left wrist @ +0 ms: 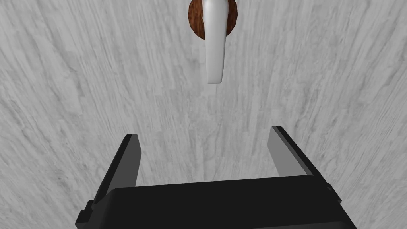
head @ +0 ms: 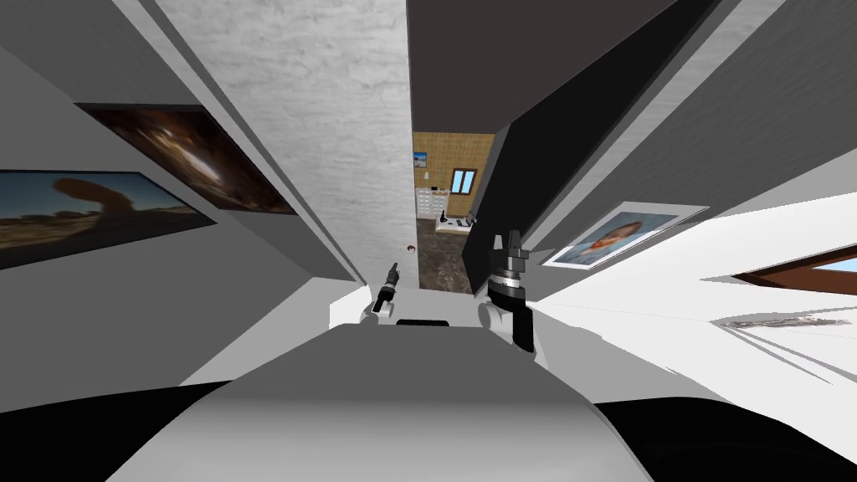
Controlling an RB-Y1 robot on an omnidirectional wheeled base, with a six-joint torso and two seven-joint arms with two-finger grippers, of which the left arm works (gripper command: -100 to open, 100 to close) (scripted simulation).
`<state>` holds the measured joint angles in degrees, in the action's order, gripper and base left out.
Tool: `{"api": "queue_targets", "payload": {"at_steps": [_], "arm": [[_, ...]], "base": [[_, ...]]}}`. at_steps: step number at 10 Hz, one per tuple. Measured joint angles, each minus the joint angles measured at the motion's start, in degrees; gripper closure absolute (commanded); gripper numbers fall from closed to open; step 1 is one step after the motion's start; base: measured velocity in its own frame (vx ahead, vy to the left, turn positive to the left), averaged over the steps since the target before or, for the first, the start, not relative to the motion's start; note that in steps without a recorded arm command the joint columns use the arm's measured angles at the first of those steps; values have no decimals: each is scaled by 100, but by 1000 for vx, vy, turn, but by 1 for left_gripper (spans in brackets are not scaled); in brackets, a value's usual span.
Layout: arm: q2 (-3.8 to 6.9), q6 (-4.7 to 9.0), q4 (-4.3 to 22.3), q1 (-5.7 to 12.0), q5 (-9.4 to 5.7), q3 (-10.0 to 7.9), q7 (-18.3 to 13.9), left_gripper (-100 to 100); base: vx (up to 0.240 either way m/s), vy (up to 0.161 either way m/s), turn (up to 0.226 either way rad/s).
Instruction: Push the door open
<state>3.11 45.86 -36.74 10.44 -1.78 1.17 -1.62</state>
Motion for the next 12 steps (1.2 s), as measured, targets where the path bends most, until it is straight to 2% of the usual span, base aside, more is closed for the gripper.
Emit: {"api": "queue_targets", "payload": {"at_steps": [2,4,9,12], "arm": [[-41,23,203,71,-2,0,5,-100],[-65,89,489,217,-15,-17,7,-100],[14,110,531,223,-33,-54,22,-100],[6,121,556,224,-49,-85,41,-100]], "base": [[108,-3,-29],[56,2,-15],[176,-6,-24],[199,-19,-26]]}}
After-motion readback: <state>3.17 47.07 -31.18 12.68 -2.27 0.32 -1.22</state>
